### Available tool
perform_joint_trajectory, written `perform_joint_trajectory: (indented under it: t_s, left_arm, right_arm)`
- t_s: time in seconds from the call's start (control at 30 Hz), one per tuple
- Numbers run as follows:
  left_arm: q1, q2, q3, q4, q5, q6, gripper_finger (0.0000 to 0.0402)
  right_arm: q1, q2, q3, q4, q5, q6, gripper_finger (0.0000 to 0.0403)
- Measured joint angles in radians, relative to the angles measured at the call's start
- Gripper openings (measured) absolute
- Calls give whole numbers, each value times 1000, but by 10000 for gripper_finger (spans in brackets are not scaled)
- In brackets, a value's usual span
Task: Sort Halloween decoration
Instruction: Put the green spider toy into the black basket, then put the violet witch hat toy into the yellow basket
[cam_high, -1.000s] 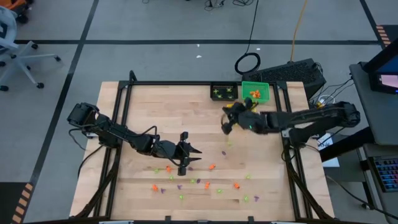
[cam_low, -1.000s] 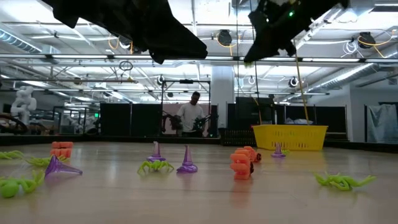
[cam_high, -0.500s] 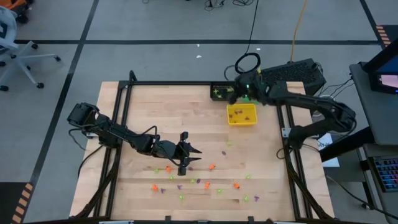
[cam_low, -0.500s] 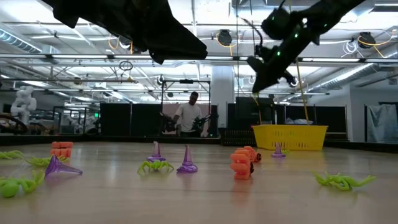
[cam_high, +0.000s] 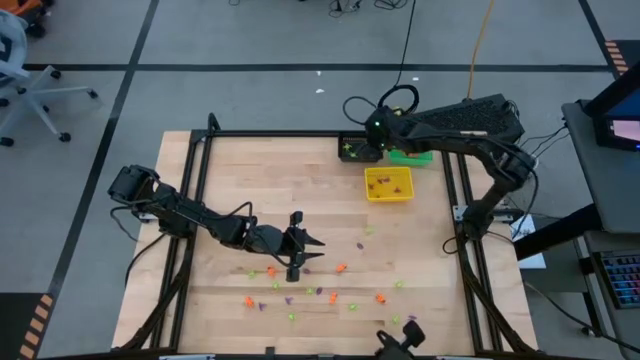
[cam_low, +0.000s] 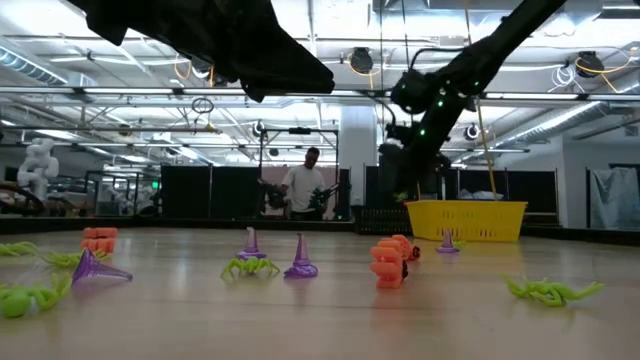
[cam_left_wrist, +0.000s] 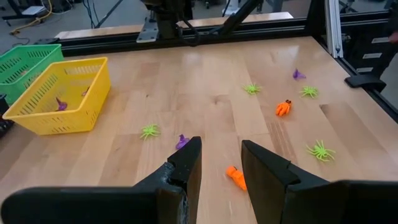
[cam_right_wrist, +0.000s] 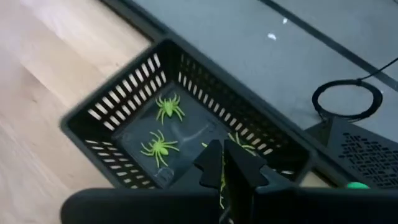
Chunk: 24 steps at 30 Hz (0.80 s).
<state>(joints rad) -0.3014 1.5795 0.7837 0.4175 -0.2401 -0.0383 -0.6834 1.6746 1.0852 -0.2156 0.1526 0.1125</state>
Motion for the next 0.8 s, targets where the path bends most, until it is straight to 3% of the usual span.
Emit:
perform_joint_trajectory:
  t_s: [0.43, 0.8]
  left_arm:
    - [0, 0, 0, 23, 0, 1, 114]
    - [0, 0, 0, 23, 0, 1, 114]
  right_arm:
    - [10, 120, 13, 9, 35, -39, 8]
    - [14, 94, 13, -3, 34, -46, 105]
